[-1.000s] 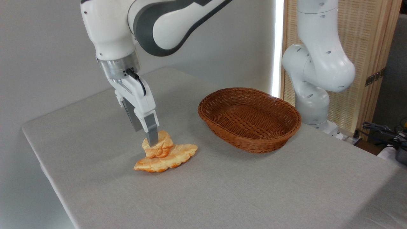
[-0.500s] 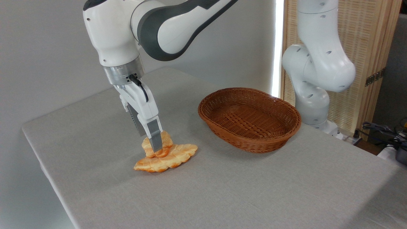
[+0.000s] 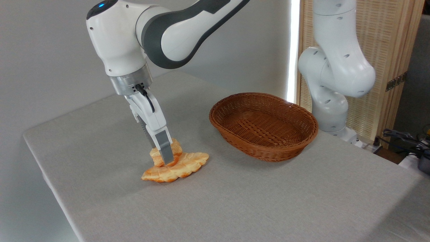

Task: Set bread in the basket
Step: 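Lower the gripper onto the bread bun atop the flatbread, then close the gripper fingers around the bread bun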

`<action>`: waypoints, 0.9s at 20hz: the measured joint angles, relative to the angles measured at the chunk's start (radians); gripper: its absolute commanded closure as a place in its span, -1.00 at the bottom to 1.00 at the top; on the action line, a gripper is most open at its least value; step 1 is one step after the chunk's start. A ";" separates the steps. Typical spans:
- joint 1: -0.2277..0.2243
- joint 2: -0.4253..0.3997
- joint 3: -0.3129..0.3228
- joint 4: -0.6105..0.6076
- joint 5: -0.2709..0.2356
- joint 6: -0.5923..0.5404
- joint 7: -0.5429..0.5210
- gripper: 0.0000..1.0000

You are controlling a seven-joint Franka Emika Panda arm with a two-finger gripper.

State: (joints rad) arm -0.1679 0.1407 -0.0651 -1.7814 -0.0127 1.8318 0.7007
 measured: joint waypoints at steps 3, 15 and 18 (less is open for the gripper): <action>0.000 0.007 -0.001 0.000 0.000 0.000 0.000 -0.13; 0.000 0.012 -0.003 0.000 0.000 0.000 0.000 -0.15; 0.000 0.012 -0.003 0.000 0.000 0.000 0.000 -0.17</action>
State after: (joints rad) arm -0.1680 0.1530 -0.0681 -1.7809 -0.0127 1.8319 0.7008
